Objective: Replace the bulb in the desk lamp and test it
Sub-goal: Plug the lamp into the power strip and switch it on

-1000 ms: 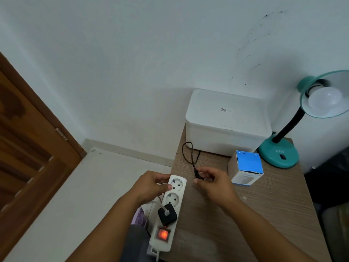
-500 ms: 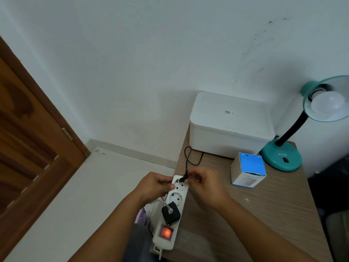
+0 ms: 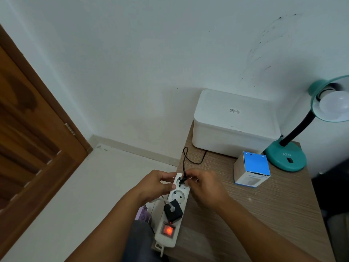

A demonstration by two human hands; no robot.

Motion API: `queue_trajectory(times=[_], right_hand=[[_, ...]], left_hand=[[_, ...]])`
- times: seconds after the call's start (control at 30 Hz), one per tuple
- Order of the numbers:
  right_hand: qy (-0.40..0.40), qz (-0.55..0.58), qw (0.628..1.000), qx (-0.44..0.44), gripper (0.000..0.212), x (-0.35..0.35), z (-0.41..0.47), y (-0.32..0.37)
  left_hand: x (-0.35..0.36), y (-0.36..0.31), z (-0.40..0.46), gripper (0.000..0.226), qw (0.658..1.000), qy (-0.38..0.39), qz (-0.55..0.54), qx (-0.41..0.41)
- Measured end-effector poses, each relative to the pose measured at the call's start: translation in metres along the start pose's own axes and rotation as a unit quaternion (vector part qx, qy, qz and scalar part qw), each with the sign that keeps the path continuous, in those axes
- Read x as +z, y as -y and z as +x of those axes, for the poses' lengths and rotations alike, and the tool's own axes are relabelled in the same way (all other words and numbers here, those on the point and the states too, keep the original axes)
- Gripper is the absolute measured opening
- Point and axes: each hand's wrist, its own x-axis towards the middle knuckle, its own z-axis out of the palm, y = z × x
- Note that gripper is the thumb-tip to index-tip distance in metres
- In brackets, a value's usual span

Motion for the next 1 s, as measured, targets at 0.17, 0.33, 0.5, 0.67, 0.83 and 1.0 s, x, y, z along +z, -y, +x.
queue_trajectory(times=[0.17,0.33,0.5,0.67,0.83,1.0], right_hand=[[0.001,-0.006,1.0,-0.01,0.022,0.001,0.001,-0.002],[0.007,-0.02,0.999,-0.025,0.02,0.0,0.001,-0.003],[0.01,-0.047,0.998,-0.035,0.02,0.002,0.0,-0.005],[-0.007,-0.064,0.997,-0.036,0.019,0.009,-0.003,-0.004],[-0.039,-0.042,0.998,-0.038,0.021,0.012,-0.004,-0.003],[-0.064,-0.011,0.997,-0.034,0.019,0.019,-0.006,-0.003]], left_hand=[[0.002,0.001,0.0,0.041,1.0,-0.004,0.003,0.018],[0.003,0.004,0.001,0.04,1.0,-0.009,0.0,0.018],[0.003,0.006,0.001,0.038,1.0,-0.007,-0.011,0.024],[0.004,0.005,-0.002,0.038,0.999,0.0,-0.039,0.031],[0.004,0.006,-0.001,0.037,0.999,0.002,-0.037,0.034],[0.005,0.009,0.001,0.038,0.999,-0.01,-0.02,0.04]])
